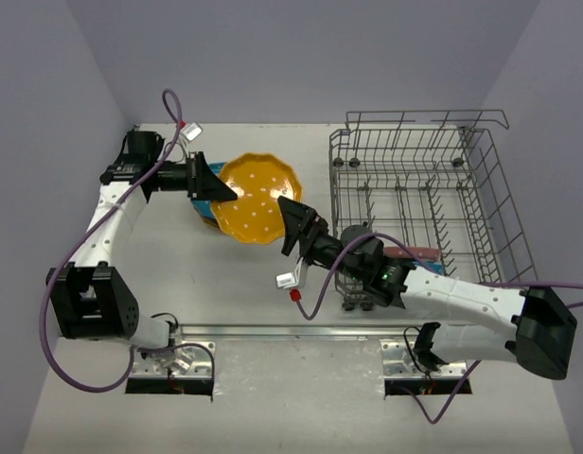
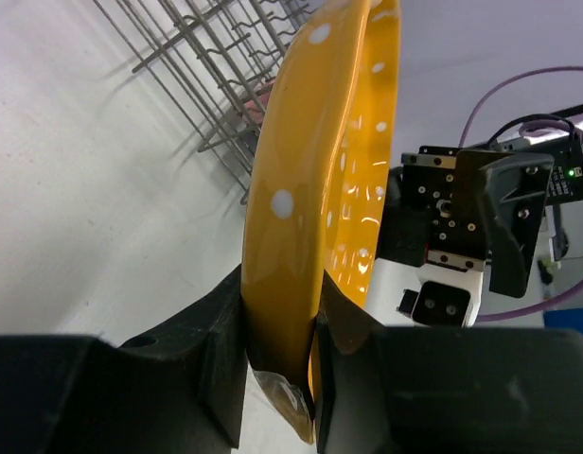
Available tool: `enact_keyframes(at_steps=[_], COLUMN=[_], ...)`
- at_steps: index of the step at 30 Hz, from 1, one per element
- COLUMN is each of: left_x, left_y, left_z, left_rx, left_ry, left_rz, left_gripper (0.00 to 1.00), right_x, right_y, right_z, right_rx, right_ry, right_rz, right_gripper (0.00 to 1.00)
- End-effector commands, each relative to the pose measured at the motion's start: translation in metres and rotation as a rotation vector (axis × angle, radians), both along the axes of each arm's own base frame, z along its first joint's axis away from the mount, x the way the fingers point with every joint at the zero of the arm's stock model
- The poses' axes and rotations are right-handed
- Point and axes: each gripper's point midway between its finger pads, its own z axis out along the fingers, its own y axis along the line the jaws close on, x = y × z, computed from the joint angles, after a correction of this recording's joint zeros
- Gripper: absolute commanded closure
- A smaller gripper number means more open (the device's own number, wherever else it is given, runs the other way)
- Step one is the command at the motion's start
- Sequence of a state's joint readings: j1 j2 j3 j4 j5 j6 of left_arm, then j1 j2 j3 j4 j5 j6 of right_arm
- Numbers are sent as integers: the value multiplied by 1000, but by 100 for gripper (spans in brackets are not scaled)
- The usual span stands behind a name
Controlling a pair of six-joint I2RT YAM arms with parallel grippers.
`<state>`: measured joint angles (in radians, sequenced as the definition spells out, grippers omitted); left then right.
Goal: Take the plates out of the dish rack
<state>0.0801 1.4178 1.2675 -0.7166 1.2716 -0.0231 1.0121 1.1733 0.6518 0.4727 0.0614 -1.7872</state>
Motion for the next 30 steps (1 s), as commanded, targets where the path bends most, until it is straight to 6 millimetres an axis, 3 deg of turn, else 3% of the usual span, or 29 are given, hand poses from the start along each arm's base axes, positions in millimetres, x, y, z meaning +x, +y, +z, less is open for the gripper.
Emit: enact_keyframes(at_steps=[1, 6, 10, 14, 21, 23, 24, 25, 26, 30], left_x=[57, 99, 127, 146, 166, 168, 169, 170, 170, 170], left_y=[52, 81, 103, 116, 136, 137, 141, 142, 144, 159], left_z=[-5, -28, -53, -71, -98, -100, -103, -104, -104, -110], left_rx=[62, 178, 267, 312, 396, 406, 422, 431, 442, 527], left_ry=[-83, -83, -55, -32, 21, 21, 28, 30, 28, 22], left_rz=[213, 377, 486, 540, 608, 610, 624, 632, 639, 694], left_gripper=[100, 100, 100, 100, 99, 91, 79, 75, 70, 47], right_x=[11, 24, 34, 45, 37, 37, 37, 35, 34, 26], right_y=[-39, -73, -106, -145, -175, -181, -184, -186, -186, -193], right_z=[83, 75, 82, 90, 84, 82, 77, 63, 67, 36], right_rx=[242, 283, 371, 452, 479, 477, 461, 409, 426, 298], right_ry=[-26, 80, 228, 302, 407, 440, 456, 494, 500, 631], right_rz=[-166, -294, -413, -525, -613, -638, -659, -682, -678, -759], right_gripper=[1, 1, 1, 1, 1, 1, 1, 1, 1, 1])
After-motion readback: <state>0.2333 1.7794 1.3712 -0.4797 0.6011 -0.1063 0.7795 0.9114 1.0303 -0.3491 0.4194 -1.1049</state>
